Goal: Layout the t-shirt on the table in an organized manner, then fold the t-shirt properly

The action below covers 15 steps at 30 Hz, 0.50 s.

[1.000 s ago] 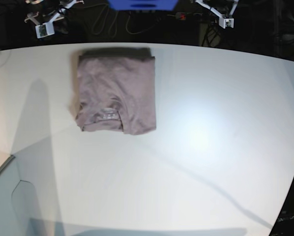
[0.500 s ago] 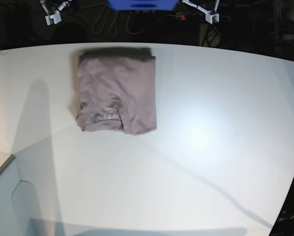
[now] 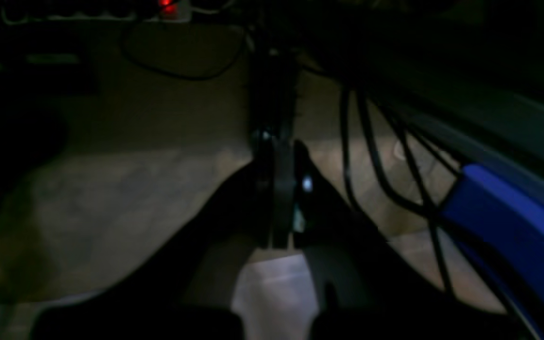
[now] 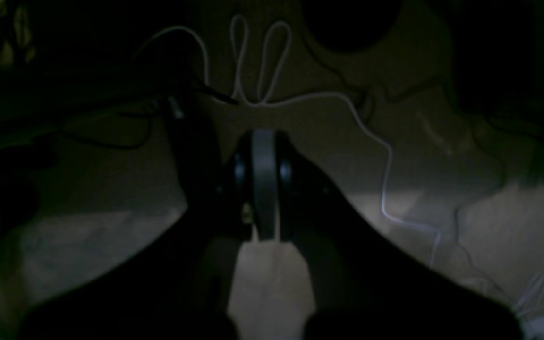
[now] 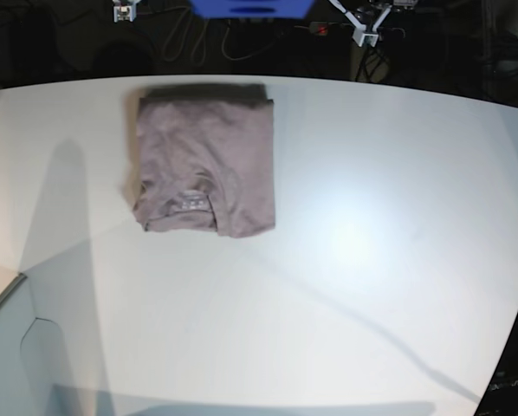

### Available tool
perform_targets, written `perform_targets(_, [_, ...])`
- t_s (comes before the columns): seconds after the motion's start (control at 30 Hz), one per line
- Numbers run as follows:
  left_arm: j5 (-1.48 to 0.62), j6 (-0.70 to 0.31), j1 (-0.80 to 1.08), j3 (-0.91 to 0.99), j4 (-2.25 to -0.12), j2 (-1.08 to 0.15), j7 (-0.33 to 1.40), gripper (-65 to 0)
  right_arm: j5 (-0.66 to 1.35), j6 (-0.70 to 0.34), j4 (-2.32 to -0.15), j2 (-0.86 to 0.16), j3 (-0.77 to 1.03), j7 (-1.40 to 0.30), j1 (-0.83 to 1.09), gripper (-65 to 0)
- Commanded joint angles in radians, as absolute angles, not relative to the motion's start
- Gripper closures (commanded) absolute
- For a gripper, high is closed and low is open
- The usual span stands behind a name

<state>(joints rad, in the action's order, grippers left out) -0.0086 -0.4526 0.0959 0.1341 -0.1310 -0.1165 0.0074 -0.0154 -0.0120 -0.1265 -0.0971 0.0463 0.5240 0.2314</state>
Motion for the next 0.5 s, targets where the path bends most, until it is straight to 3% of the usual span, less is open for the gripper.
perform_targets(0.0, [-0.01, -0.463, 0.097, 0.128, -0.13, -0.117, 0.008, 0.0, -0.007, 0.051, -0.128, -0.105, 0.028, 0.536, 0.237, 0.0])
perform_targets(0.13, [-0.008, -0.461, 0.097, 0.117, -0.128, -0.117, 0.035, 0.0, -0.007, 0.302, -0.125, -0.107, -0.027, 0.535, 0.232, 0.0])
perform_targets(0.2, [-0.008, -0.461, 0.097, 0.117, -0.13, -0.117, 0.067, 0.0, -0.007, 0.374, -0.125, -0.119, -0.027, 0.524, 0.232, 0.0])
perform_targets(0.47, [-0.008, -0.461, 0.099, 0.117, -0.139, -0.117, 0.068, 0.0, -0.007, 0.394, -0.125, -0.122, -0.027, 0.424, 0.232, 0.0])
